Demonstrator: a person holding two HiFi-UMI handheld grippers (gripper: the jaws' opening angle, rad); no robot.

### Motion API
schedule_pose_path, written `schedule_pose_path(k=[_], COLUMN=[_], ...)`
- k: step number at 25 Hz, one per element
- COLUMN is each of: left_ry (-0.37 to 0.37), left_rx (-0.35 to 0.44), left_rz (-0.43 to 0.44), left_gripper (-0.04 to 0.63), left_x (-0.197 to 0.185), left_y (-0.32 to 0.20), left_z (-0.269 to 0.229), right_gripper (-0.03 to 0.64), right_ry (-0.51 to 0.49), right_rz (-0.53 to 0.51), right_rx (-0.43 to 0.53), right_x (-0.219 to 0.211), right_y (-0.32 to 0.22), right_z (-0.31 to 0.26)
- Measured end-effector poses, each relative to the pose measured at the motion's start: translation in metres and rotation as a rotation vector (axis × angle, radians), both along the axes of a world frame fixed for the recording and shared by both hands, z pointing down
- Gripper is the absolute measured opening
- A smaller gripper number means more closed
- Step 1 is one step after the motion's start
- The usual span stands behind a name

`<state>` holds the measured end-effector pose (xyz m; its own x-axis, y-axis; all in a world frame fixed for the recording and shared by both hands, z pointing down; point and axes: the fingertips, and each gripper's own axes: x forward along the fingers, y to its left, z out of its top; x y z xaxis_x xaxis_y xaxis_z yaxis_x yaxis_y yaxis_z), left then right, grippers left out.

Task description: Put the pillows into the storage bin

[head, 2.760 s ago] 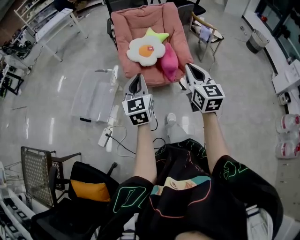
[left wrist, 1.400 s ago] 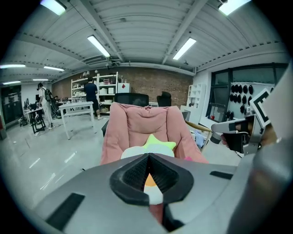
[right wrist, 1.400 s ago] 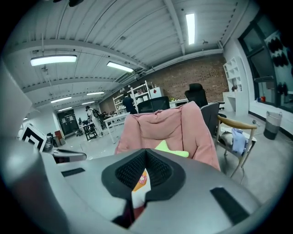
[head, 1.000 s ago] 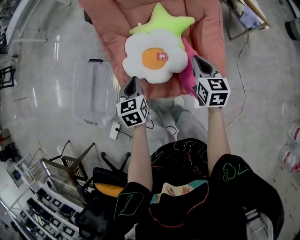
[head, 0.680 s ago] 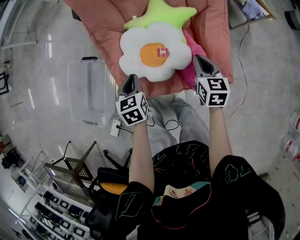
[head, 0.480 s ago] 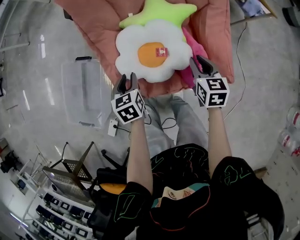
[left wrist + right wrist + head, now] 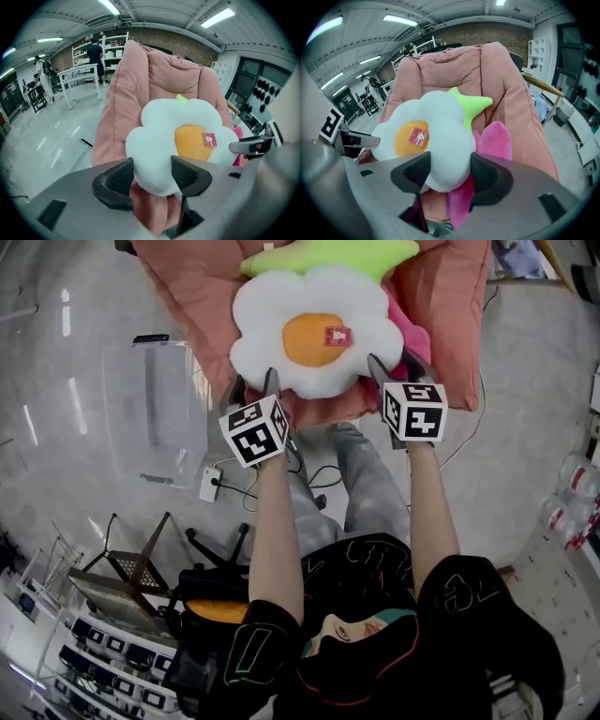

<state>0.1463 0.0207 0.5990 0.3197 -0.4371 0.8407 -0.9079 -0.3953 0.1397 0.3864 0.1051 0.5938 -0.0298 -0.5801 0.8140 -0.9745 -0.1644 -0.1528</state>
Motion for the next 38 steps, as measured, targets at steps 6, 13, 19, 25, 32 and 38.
schedule_pose_path(k=[6,13,19,25,32,38], left_ry=[0.074,0.153,0.174,0.170,0.161,0.149], left_rx=[-0.026,0.069,0.182,0.252,0.258,0.235], left_rz=[0.029,0.021,-0.074,-0.240,-0.467,-0.613], left_gripper=[0.142,0.097,0.099,0.101,0.103,0.106], left_x=[0.002,-0.011,-0.059,-0.154,-0.289,-0.384], left_y=[-0.001,-0.001,0.000,-0.006,-0.007,-0.010], left_z=[-0.004,-0.056,-0.108,-0.139,-0.126,-0.098], right_gripper=[0.137,0.061,0.061,0.063,0.067,0.072], right_ry=[-0.023,0.003,-0.009,-0.030,-0.051,-0.055], right_rz=[0.010,-0.038,-0.124,-0.298,-0.545,-0.709], right_rx=[-0.045,0.055,0.155,0.204,0.182,0.130], right_x=[-0.010,-0.022,-0.061,-0.149,-0.290,-0.396], right_y=[-0.003,-0.011,-0.033,-0.082,-0.145,-0.180], right_z=[-0.001,-0.053,-0.103,-0.132,-0.122,-0.095])
